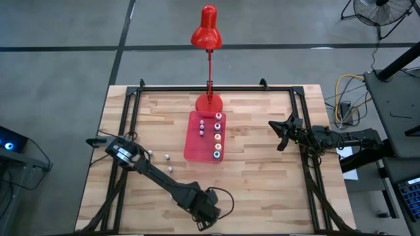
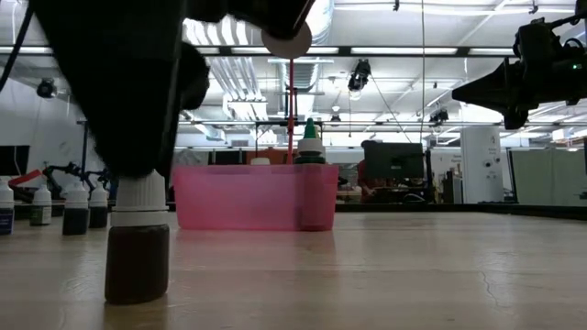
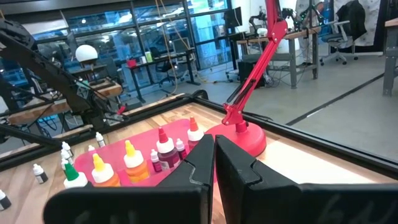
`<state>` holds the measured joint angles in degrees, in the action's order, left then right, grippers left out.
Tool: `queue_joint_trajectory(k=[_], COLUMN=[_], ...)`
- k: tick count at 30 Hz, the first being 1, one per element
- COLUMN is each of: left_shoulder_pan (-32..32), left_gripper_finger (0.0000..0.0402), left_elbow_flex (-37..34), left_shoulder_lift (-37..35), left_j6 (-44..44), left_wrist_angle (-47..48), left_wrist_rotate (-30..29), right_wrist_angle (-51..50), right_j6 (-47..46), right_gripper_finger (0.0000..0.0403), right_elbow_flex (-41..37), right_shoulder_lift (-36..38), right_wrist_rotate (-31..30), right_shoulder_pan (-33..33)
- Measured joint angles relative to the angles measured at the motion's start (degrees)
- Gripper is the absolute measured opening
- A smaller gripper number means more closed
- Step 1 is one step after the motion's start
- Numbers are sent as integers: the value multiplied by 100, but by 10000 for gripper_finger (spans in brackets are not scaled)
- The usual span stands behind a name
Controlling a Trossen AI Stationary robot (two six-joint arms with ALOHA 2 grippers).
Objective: Pick & Place food coloring
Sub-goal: Put the small orange food coloring bottle into the pink bin
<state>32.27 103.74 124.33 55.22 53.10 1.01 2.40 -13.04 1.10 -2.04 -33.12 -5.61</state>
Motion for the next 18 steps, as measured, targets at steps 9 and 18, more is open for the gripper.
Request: queue_joint_trajectory(k=[9,18], left_shoulder_pan=[-10,-33], left_gripper_finger=[171,106], left_elbow_flex=[-190,-273], left_shoulder_lift=[0,0], left_j6=[-31,-156], left_wrist_angle=[-165,-164], left_wrist_rotate=[77,-33], right_wrist_angle=[0,0], right_j6=[0,0], right_gripper_finger=[9,9], right_elbow_flex=[0,0], right_shoulder_lift=[0,0], right_wrist_rotate=[-1,-1], right_shoulder_pan=[2,2])
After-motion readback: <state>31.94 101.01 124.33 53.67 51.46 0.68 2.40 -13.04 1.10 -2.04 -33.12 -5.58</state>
